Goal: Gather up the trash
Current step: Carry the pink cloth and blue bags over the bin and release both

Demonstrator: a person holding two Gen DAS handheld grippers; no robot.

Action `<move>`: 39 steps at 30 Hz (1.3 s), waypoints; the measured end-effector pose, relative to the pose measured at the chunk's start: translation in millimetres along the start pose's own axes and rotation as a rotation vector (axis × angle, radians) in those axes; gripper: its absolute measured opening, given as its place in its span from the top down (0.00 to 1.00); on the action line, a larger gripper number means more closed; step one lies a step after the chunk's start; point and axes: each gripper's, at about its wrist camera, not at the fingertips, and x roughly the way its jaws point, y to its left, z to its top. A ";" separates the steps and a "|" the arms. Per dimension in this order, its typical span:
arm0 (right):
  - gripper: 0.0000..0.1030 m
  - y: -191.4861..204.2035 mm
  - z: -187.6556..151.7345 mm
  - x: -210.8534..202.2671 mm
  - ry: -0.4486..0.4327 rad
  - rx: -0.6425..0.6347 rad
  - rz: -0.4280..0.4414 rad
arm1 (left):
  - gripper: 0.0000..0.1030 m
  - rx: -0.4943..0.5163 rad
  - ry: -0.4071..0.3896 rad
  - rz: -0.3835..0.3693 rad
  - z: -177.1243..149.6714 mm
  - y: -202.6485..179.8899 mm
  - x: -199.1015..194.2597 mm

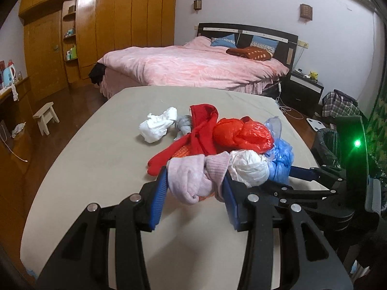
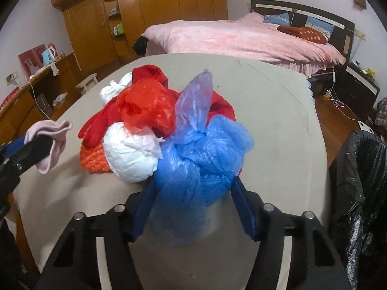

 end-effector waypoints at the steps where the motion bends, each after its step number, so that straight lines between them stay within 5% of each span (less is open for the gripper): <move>1: 0.46 -0.3 -0.3 -2.5 -0.003 -0.004 0.003 | 0.59 0.000 0.000 -0.002 0.9 -0.7 0.3; 24: 0.50 -43.1 11.9 -106.5 -0.190 0.082 -0.036 | 0.59 0.065 -0.075 -0.061 17.9 -47.1 -25.5; 39: 0.50 -100.3 -0.5 -164.1 -0.264 0.153 -0.158 | 0.59 0.164 -0.131 -0.213 42.8 -127.2 -29.2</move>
